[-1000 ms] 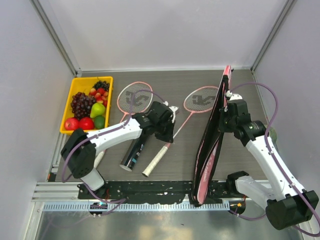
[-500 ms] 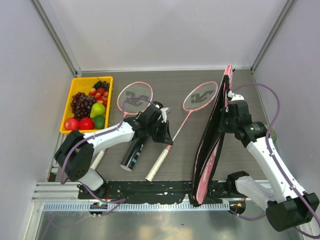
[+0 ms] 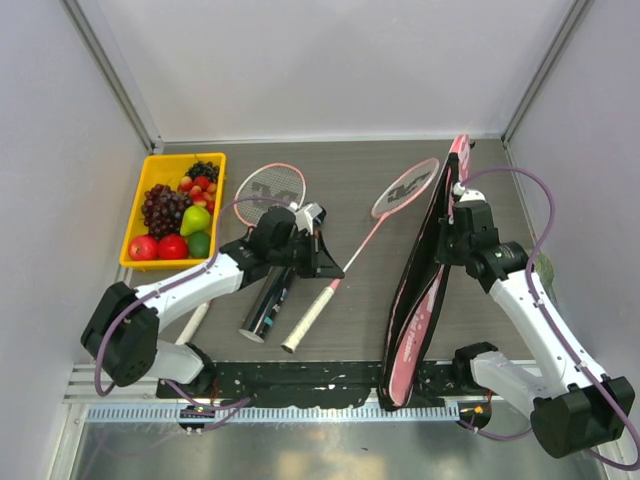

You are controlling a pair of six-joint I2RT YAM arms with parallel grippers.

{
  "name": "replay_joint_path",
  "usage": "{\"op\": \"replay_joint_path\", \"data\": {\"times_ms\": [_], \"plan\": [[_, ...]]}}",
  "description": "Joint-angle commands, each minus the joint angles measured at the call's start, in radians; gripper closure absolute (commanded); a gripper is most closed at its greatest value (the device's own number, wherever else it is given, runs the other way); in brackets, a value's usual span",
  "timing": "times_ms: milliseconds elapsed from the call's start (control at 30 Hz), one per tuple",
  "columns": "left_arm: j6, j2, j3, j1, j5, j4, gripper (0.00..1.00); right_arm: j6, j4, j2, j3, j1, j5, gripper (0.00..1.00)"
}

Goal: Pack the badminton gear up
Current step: Pick up the racket from the center of the board, then place the racket in the racket bag.

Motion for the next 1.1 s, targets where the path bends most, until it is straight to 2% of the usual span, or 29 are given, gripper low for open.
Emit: {"op": "replay_joint_path", "data": {"times_ms": [0, 567, 733, 767, 1067], "plan": [[-0.097, -0.070, -0.032, 0.030, 0.102, 0.199, 1.00, 0.001, 0.091, 0.014, 0.016, -0.013, 0.008, 0.95], [-0.251, -0.211, -0.087, 0.085, 0.190, 0.348, 1.00, 0.034, 0.157, 0.068, 0.008, -0.040, -0.087, 0.95], [-0.406, -0.259, -0.172, 0.083, 0.216, 0.530, 1.00, 0.055, 0.205, 0.079, 0.008, -0.050, -0.119, 0.95], [-0.420, -0.270, -0.180, 0.083, 0.218, 0.551, 1.00, 0.055, 0.211, 0.079, 0.008, -0.051, -0.165, 0.95], [-0.526, -0.375, -0.247, 0.076, 0.193, 0.638, 1.00, 0.104, 0.309, 0.091, 0.003, -0.066, -0.208, 0.95]]}}
